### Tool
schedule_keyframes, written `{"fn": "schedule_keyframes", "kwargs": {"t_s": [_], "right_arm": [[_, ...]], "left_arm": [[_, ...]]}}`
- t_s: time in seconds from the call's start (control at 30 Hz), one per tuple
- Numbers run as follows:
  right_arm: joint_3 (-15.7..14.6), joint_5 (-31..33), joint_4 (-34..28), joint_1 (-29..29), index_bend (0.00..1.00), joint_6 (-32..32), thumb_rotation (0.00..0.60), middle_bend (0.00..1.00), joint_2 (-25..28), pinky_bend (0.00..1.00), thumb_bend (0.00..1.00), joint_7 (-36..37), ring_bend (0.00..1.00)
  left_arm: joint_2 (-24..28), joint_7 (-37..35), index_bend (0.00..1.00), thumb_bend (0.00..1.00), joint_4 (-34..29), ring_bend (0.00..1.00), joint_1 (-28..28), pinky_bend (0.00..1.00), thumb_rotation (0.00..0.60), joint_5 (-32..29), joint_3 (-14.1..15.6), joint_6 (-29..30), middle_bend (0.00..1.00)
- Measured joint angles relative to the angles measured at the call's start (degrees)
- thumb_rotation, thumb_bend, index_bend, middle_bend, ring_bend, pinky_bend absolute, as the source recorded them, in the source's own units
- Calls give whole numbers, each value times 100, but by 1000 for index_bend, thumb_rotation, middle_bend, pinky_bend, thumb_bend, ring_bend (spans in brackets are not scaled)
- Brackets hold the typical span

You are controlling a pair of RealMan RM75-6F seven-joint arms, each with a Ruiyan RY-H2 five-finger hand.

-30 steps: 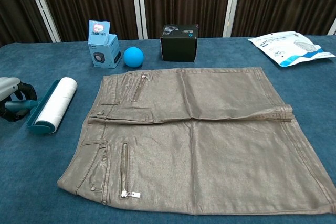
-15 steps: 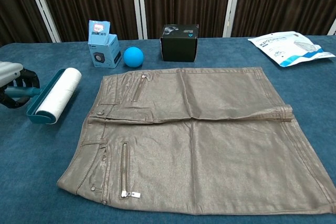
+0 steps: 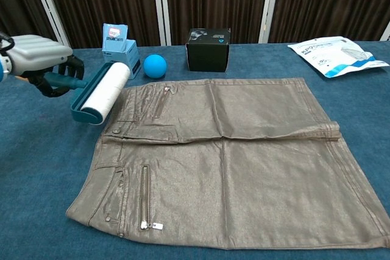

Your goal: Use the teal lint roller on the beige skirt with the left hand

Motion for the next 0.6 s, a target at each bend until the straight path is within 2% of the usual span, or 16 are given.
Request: {"fn": "schedule_keyframes", "kwargs": {"t_s": [0.2,0.37,0.6], "right_arm": [[19,66,-4,18,0,-16,600,0,-16,0,0,-113,0],[38,119,-1,25,0,-47,600,0,-10,0,0,-95,0],[37,130,-1,37,0,-113,600,0,17,0,0,-25,0]], "left_arm": [[-155,589,686,827,28,368,-574,420,600,-308,56,-332,439],[-392,1102,686,832,138,368,-1000,420,600,-664,252,-369,439],[-599,1366,686,838,245,369,-1203,421,600,-865,486,-272,439]]}}
